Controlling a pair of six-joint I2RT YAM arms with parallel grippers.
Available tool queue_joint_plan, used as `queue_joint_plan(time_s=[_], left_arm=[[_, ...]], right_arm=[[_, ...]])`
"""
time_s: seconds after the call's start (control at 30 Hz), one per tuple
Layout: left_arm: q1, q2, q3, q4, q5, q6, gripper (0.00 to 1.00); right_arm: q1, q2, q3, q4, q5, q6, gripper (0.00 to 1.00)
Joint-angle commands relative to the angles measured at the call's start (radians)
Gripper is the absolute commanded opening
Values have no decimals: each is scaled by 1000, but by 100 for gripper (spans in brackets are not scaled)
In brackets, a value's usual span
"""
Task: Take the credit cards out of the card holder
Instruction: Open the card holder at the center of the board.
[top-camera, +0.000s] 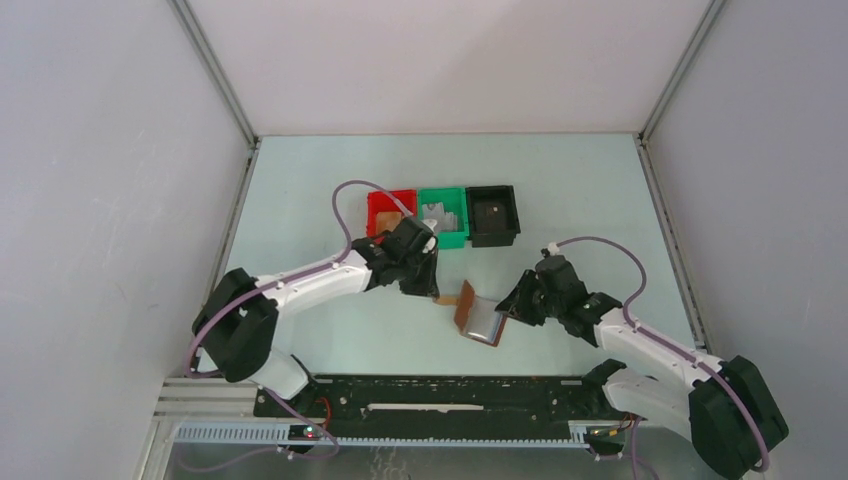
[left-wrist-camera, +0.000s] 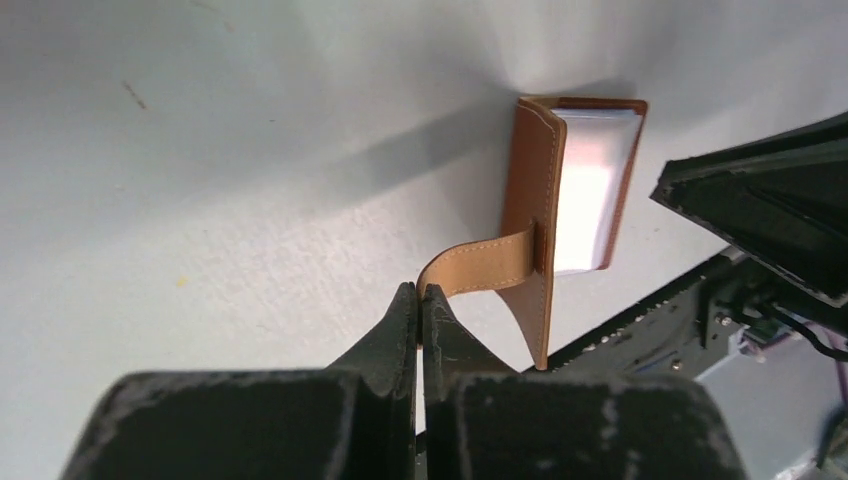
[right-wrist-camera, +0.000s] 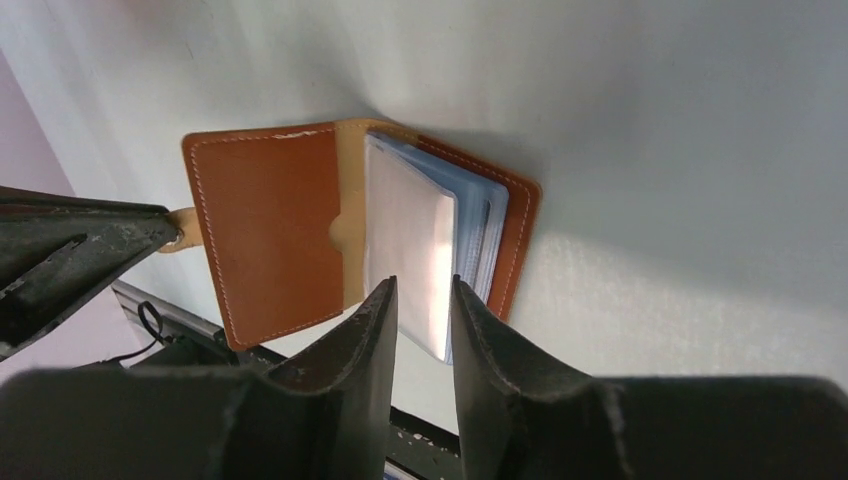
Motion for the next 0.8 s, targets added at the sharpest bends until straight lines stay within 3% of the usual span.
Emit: queue_joint_plan(time_s=[0.0,0.2,0.37,0.53,0.77], left_arm=[[3,22,-28,-50,-54,62,0],[3,40,-119,-43,-100,39,0],[2,42,-141,-37,-125,22,0],[1,53,-135,-33,-123,31,0],[1,78,-111,-33,-76,51,0]], right_arm=[[15,13,-28,87,-27,71,33],[17,26,-29,91,-38,76,30],[13,73,-32,113,-45,87,37],[17,112,-32,159,-72,84,38],[37,-26,-30,108,18,73,36]])
